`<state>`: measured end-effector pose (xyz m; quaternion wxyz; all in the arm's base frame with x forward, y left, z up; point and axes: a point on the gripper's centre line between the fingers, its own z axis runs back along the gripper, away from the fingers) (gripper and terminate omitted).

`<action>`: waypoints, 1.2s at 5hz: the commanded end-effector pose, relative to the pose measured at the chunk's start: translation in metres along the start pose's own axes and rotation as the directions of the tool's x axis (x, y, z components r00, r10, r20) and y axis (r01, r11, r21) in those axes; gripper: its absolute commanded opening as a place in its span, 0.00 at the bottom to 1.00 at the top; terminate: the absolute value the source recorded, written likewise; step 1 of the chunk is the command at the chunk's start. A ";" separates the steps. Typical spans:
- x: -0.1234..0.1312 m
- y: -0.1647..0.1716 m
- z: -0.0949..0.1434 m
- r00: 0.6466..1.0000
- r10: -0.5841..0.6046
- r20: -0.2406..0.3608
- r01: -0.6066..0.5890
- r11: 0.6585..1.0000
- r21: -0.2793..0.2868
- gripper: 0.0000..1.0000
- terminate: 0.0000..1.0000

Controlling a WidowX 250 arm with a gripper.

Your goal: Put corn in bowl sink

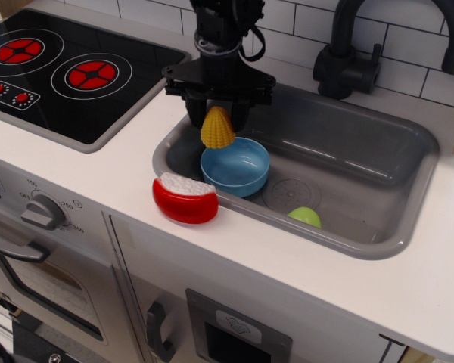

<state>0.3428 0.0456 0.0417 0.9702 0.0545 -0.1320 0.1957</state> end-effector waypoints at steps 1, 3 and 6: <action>0.013 -0.002 0.015 0.999 0.026 0.021 -0.026 0.999 -0.019 1.00 0.00; 0.018 -0.007 0.046 0.998 0.057 0.028 -0.055 0.996 -0.071 1.00 0.00; 0.018 -0.007 0.046 0.998 0.057 0.028 -0.055 0.996 -0.071 1.00 1.00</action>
